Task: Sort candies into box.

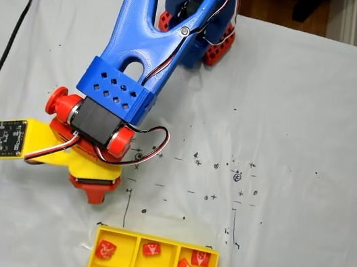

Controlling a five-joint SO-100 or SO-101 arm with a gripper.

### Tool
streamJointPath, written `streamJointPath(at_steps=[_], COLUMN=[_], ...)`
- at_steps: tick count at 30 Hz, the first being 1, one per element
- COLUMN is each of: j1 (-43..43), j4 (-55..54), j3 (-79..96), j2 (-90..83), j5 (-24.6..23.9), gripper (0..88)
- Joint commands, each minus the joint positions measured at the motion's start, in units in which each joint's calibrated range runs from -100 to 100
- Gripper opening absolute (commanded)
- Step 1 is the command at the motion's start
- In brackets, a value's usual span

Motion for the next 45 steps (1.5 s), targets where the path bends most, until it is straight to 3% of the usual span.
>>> streamJointPath(at_steps=[1,16,42,45], j1=[0.6,-0.2,-1.8,-1.9], j4=[-0.2,-2.2,-7.0,-7.7], j3=[-2.9,-4.6,-5.2,-5.2], j2=[-0.6,4.2,10.1,11.2], j5=[1.2,3.4,3.2,2.7], gripper=[26.6,27.4,26.5,18.6])
